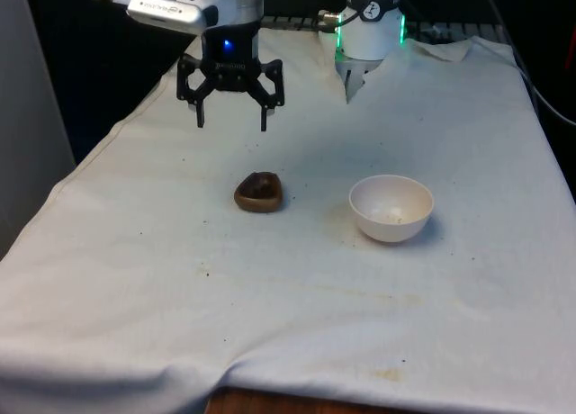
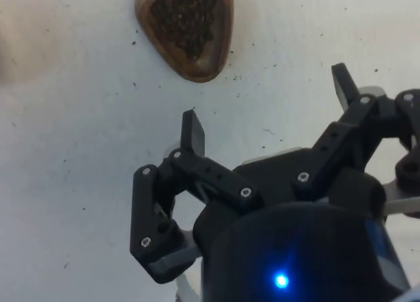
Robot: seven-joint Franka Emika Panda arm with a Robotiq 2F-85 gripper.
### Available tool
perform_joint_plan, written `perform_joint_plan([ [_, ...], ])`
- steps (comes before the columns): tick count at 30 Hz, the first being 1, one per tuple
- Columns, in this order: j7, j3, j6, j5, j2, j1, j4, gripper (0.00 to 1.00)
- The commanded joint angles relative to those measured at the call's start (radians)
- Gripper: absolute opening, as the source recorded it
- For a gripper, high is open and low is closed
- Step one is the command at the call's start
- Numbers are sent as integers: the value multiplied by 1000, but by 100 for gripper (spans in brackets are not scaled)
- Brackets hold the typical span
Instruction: Pour the coffee beans from the cup into the bowl.
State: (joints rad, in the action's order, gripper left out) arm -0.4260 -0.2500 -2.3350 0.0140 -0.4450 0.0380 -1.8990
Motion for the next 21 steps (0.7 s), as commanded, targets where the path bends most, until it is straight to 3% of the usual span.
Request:
perform_joint_plan([
  [1,-25,8,-10,15,-2,6,-1,100],
  [7,-98,6,-14,45,-12,5,-1,100],
  [9,-96,0,-3,41,-11,0,0,100],
  [21,-197,4,-19,42,-32,2,0,100],
])
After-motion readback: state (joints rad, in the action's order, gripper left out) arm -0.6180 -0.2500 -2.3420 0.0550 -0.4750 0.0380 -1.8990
